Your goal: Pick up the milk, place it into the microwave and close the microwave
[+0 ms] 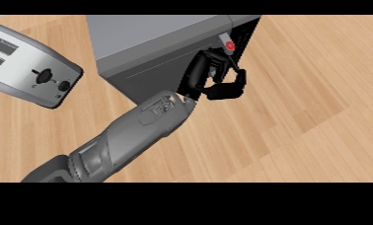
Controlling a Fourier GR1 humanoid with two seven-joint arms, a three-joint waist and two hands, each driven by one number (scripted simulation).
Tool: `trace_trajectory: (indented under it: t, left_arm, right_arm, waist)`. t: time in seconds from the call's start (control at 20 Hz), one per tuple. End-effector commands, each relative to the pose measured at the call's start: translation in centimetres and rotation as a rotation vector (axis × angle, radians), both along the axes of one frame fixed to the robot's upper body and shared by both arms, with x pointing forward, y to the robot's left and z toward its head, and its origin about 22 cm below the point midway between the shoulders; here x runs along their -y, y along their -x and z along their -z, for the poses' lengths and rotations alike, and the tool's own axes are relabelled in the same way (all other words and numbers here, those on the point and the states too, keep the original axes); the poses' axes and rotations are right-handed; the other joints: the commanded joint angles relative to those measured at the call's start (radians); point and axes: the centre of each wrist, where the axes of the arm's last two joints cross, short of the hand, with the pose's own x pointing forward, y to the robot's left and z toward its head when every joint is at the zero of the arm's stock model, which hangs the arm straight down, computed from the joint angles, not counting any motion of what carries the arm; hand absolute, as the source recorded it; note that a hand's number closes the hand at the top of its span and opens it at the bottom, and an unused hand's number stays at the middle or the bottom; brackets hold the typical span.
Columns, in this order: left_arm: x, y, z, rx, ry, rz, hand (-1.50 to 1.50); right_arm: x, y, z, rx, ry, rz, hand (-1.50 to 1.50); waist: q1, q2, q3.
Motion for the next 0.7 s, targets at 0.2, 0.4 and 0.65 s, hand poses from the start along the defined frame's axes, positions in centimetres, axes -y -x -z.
trace_trajectory:
  t: [0.2, 0.4, 0.65]
  left_arm:
    - [3.8, 0.2, -2.6, 0.041, 0.028, 0.07, 1.5]
    - [3.7, 0.1, -2.7, 0.041, 0.028, 0.059, 1.5]
    - [1.7, -1.1, -1.1, -0.08, 0.102, -0.232, 1.5]
  right_arm:
    - [0.5, -0.3, -1.0, 0.011, -0.008, -0.023, -1.5]
    - [0.6, -0.5, -1.4, 0.006, -0.002, -0.03, -1.5]
    - [1.3, -0.4, -1.5, -0.005, -0.015, -0.015, -1.5]
  waist:
    - [-0.035, 0.009, 0.002]
    - [-0.032, 0.014, 0.002]
    - [0.009, 0.003, 0.001]
